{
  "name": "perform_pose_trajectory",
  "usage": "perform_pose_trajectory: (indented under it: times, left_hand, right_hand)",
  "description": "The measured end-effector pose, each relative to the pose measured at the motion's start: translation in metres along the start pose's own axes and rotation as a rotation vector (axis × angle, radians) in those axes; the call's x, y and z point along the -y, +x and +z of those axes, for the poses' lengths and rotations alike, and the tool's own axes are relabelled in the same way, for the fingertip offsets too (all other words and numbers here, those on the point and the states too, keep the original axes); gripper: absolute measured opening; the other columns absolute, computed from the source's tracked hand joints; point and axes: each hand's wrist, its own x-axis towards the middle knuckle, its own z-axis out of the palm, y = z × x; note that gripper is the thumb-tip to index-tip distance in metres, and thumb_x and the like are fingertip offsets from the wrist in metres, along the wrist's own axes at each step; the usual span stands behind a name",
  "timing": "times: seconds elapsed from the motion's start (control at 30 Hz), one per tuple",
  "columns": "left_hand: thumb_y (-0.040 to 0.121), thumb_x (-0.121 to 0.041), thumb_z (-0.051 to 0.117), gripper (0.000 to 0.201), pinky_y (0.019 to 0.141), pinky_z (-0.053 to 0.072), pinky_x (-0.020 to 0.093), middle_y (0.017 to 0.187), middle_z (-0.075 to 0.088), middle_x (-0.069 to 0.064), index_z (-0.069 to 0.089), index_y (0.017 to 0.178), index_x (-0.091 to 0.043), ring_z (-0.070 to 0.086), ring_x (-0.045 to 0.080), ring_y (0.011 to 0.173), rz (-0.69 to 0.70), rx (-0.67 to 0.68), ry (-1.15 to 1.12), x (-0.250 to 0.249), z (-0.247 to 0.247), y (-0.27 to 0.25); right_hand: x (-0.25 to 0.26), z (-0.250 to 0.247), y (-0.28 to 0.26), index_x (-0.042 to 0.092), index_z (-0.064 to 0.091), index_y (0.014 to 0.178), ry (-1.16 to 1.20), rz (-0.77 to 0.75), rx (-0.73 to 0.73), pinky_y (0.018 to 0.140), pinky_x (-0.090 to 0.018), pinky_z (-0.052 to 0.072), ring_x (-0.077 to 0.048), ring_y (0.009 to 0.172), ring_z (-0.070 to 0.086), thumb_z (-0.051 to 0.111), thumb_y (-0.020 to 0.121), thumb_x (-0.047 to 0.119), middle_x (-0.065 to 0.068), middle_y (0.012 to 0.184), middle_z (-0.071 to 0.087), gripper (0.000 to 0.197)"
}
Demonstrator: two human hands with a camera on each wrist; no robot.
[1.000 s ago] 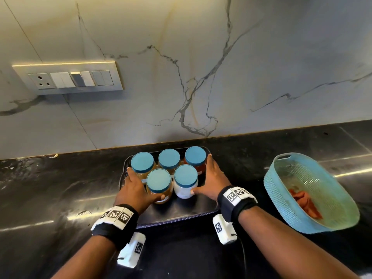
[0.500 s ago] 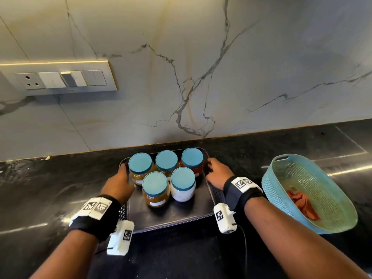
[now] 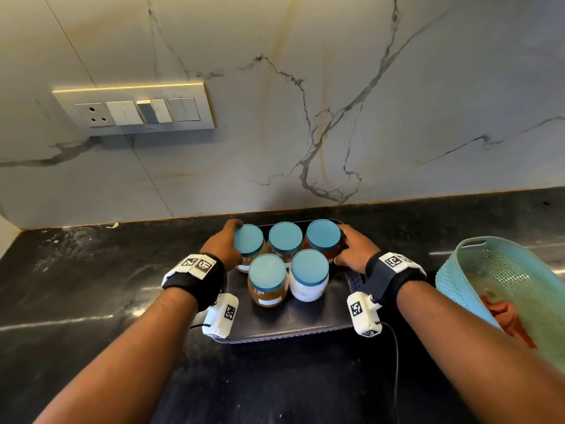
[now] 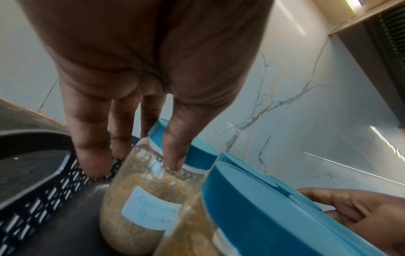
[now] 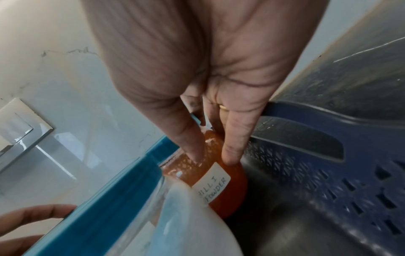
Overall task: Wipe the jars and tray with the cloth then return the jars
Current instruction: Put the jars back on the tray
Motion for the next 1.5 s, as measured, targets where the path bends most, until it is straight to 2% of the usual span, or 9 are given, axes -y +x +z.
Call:
perform_pose_trajectory:
  times: [0.27,0.47,0.6,0.7,0.83,0.97,1.1,1.2,1.5]
  left_hand:
    - [0.085,-0.002,0.075,0.087,0.102,0.048,0.039,0.146,0.052,0.016,0.026,0.155,-0.020,0.056,0.033,0.129,0.014,0.005,0.066,-0.004,-0.001,-0.003]
    - [0.095,-0.019,0.069,0.093,0.106,0.044,0.040,0.149,0.051,0.021,0.006,0.163,-0.007,0.053,0.035,0.134,-0.021,-0.004,0.049,0.003,-0.012,-0.019]
    - [0.101,-0.017,0.059,0.069,0.116,0.033,0.041,0.159,0.040,0.020,0.024,0.159,-0.004,0.040,0.034,0.145,-0.026,-0.146,0.028,0.028,-0.011,-0.047]
    - [0.103,-0.028,0.056,0.054,0.105,0.042,0.042,0.148,0.051,0.022,0.040,0.148,-0.002,0.051,0.037,0.135,-0.153,-0.145,0.076,0.053,0.001,-0.064]
    - [0.100,-0.028,0.060,0.030,0.087,0.055,0.037,0.124,0.069,0.019,0.061,0.123,-0.009,0.067,0.035,0.108,-0.211,-0.002,0.057,0.067,0.028,-0.087]
    - [0.090,-0.010,0.061,0.035,0.084,0.060,0.044,0.116,0.073,0.015,0.060,0.125,-0.015,0.072,0.036,0.100,-0.138,0.006,-0.005,0.069,0.043,-0.097]
    - [0.083,-0.013,0.059,0.027,0.078,0.062,0.047,0.102,0.076,0.013,0.061,0.109,-0.016,0.075,0.035,0.087,-0.153,0.033,-0.028,0.073,0.041,-0.087]
    - [0.068,-0.024,0.051,0.046,0.077,0.063,0.047,0.098,0.077,0.011,0.062,0.112,-0.021,0.075,0.035,0.086,-0.121,0.031,-0.052,0.082,0.044,-0.062]
    - [0.088,-0.007,0.060,0.030,0.089,0.057,0.043,0.114,0.073,0.016,0.061,0.118,-0.009,0.070,0.037,0.106,-0.107,0.000,0.085,0.049,0.026,-0.022]
  right_hand:
    - [0.001,0.004,0.007,0.025,0.039,0.149,-0.030,-0.002,-0.009,0.113,-0.046,0.043,-0.027,0.133,0.053,0.070,0.083,0.004,-0.005,0.145,0.056,0.076]
    - [0.002,-0.002,-0.020,0.019,0.030,0.157,-0.208,0.044,-0.074,0.113,-0.042,0.042,-0.033,0.136,0.050,0.055,0.097,0.009,-0.013,0.150,0.051,0.066]
    - [-0.013,-0.005,-0.059,0.017,0.060,0.137,-0.257,-0.061,-0.243,0.105,-0.040,0.049,-0.028,0.123,0.060,0.051,0.100,0.007,-0.008,0.134,0.064,0.040]
    - [-0.029,-0.001,-0.080,0.013,0.064,0.130,-0.415,-0.093,-0.381,0.091,-0.043,0.052,-0.035,0.112,0.060,0.055,0.098,0.012,-0.016,0.124,0.061,0.034]
    - [-0.045,0.007,-0.083,0.011,0.064,0.119,-0.558,0.108,-0.186,0.083,-0.039,0.050,-0.039,0.110,0.062,0.052,0.098,0.022,-0.017,0.120,0.065,0.026]
    - [-0.051,0.015,-0.086,0.009,0.066,0.106,-0.534,0.188,-0.127,0.079,-0.036,0.050,-0.040,0.106,0.066,0.051,0.098,0.019,-0.019,0.113,0.069,0.020]
    - [-0.048,0.012,-0.079,0.007,0.066,0.107,-0.521,0.221,-0.153,0.082,-0.036,0.053,-0.040,0.107,0.066,0.055,0.097,0.019,-0.020,0.114,0.069,0.020]
    - [-0.045,0.007,-0.068,0.008,0.066,0.105,-0.495,0.230,-0.158,0.081,-0.036,0.056,-0.037,0.101,0.069,0.055,0.097,0.019,-0.017,0.109,0.071,0.018]
    - [-0.033,-0.010,-0.024,0.005,0.066,0.110,-0.460,0.236,-0.192,0.083,-0.045,0.061,-0.038,0.095,0.071,0.056,0.096,0.015,-0.020,0.109,0.070,0.020]
